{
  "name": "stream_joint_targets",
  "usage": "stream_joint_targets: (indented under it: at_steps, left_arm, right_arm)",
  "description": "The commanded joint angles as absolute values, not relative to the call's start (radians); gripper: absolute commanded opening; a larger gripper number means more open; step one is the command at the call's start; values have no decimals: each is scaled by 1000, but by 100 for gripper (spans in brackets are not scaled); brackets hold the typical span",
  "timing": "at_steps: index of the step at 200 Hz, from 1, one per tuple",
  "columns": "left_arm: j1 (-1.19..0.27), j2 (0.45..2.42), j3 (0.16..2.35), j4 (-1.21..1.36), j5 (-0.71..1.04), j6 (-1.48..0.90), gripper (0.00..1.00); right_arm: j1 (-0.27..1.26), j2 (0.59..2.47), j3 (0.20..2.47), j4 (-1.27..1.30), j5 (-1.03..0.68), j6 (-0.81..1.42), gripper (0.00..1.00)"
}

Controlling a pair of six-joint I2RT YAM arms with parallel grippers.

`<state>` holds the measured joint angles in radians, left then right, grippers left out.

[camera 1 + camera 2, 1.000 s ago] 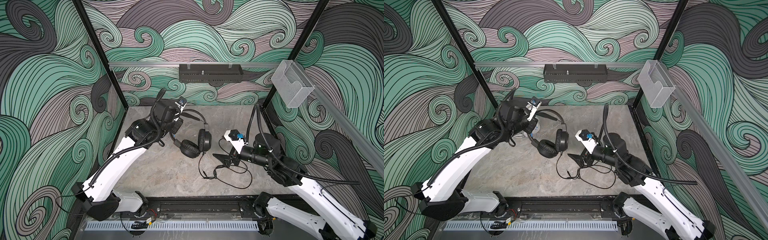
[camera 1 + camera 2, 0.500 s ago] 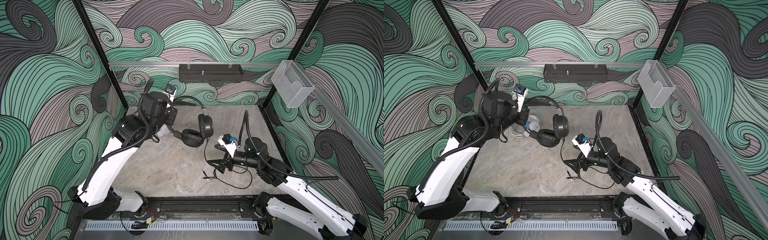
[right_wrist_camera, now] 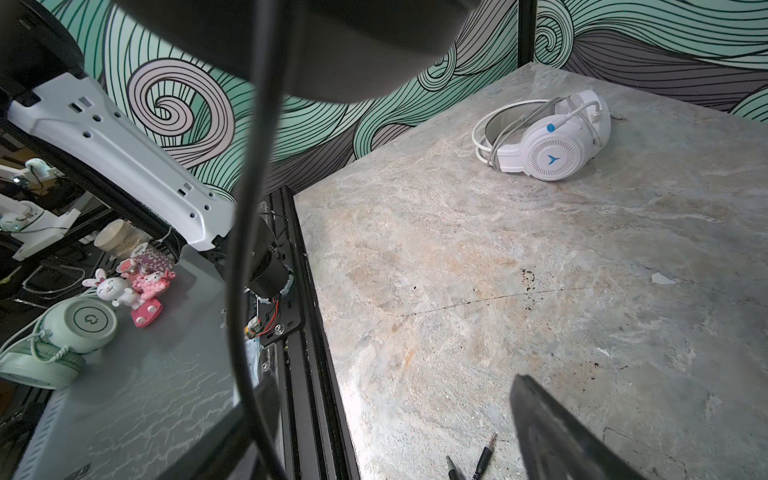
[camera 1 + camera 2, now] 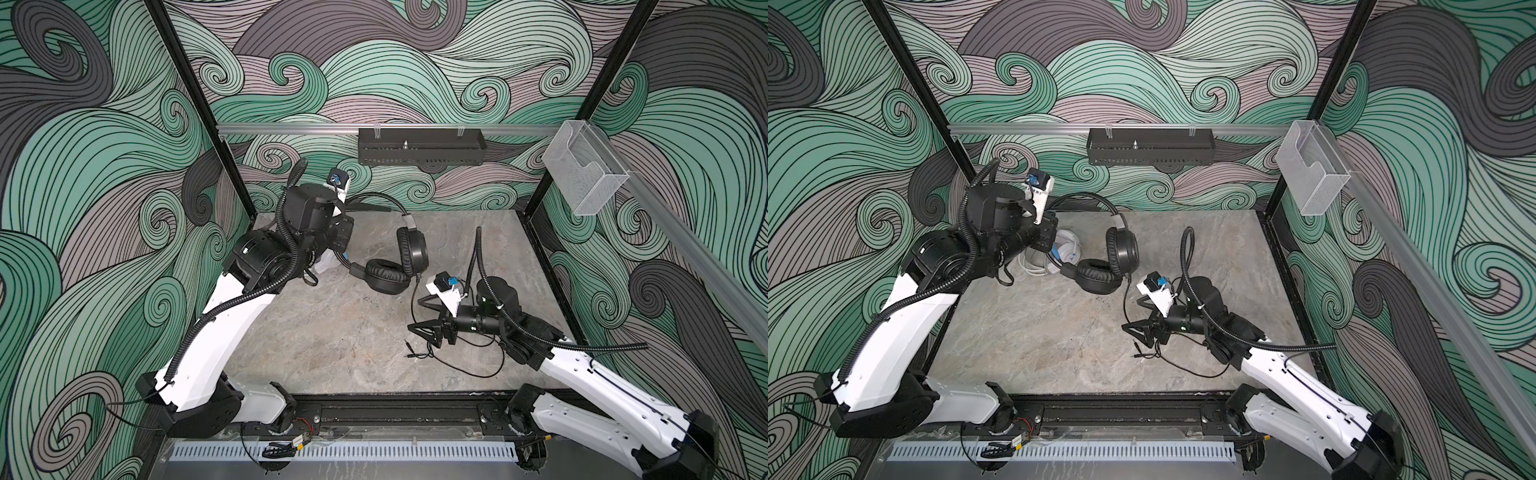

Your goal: Wrap the headphones

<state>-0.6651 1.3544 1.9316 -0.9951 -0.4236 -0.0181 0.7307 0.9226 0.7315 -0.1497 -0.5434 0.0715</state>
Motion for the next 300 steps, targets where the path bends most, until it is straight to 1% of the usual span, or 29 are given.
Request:
stream_joint_targets:
  at_steps: [1,42,76,114,144,178,204,238,249,256,279,290,300]
  left_arm:
    - [-648,1351,1993,-971,-394,-87,0]
    - [-596,1341,1997,-960,-336,-163,0]
    - [-572,1353,2059,-977,-291,-176,0]
    - [-539,1363,2116,-999,-261,-196,0]
    - [-517,1362,2137,-1000,-235,-217,0]
    - [-499,1365,2159,-1011,-227,-237,0]
    - [-481,1364,2167,-1017,-222,-258,0]
    - [-449,1360,2167,-1023,-223,-296,0]
    - [-442,1359,2166,-1020,-217,-304,0]
    - [-440,1360,2165,-1020,-211,-307,0]
    - [-433,1354,2145,-1018,-211,-319,0]
    - [-424,1344,2119,-1011,-211,-326,0]
    - [-413,1333,2087,-998,-212,-332,0]
  right_arm:
    - [729,949,713,-105,-567,75,76]
    - [729,972,681,-70,-568,86,71]
    - [727,996,660,-31,-563,97,68]
    - [716,1005,652,-25,-567,97,58]
    - [706,997,637,-19,-564,100,56]
    - [694,990,621,-6,-566,109,52]
    - [684,968,604,-12,-556,106,45]
    - [671,926,569,-27,-525,95,40]
    - [669,916,561,-29,-520,94,35]
    - [667,913,557,-29,-520,91,30]
    - [663,897,578,-61,-496,70,8]
    - [662,882,596,-110,-452,46,0]
    - [661,862,624,-179,-403,6,0]
